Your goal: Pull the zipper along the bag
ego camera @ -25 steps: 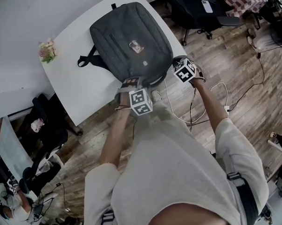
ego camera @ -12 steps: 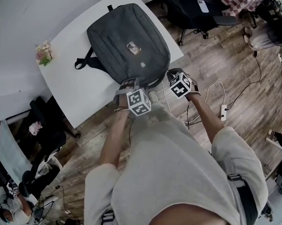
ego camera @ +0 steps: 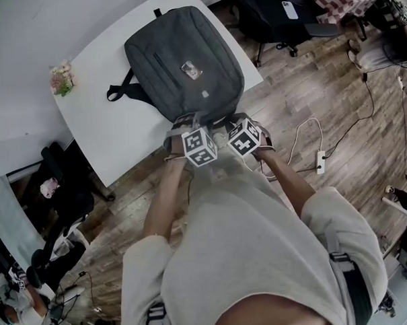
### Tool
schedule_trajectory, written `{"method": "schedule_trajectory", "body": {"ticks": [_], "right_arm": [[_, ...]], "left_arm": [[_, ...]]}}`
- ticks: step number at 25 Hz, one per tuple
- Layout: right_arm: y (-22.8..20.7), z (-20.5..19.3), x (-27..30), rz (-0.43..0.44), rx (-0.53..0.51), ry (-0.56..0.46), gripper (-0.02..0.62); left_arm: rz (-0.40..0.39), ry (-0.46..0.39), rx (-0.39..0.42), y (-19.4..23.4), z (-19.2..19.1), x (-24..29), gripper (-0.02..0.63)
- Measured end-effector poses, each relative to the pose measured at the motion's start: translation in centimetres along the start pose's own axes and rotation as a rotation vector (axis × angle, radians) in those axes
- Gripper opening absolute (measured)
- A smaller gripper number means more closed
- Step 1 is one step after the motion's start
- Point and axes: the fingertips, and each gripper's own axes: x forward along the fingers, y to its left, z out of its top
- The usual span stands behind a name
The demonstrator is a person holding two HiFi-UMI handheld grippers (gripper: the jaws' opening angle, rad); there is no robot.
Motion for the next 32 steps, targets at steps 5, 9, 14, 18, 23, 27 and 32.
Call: {"method": "schedule_trajectory", "body": {"ticks": [5,9,14,18,23,27,32], "right_arm": [[2.3,1.2,0.6,0.040,0.003,-0.003,0.035],[2.6,1.4,1.1,0.046,-0.014,0.000,0.034],[2.3,1.1,0.9,0.058,0.016,-0.043,0.035],[2.0,1.2,0.4,0.055,0.071,-0.102,0.046],[1.3,1.7,-1.4,0.049,0.138,-0.203,0.153],[-0.4,3.0,-3.6,-0.019,0.188,-0.328,0.121],[-2.2,6.0,-5.6,-0.079,0.213,-0.447,0.083]], "left_arm": [[-0.008,-0.011,0.000,-0.1,0.1,-0.1,0.129],[-0.004,-0.010,0.004,0.0,-0.2,0.0,0.130],[0.000,-0.033,0.008,-0.2,0.2,-0.4,0.144],[0.047,-0.054,-0.002,-0.2,0.5,-1.0,0.184],[0.086,-0.141,-0.235,1.1,1.0,-3.1,0.224],[0.155,-0.254,-0.511,3.2,0.5,-5.7,0.221],[0.282,-0.392,-0.787,6.5,-1.0,-9.6,0.179]]}}
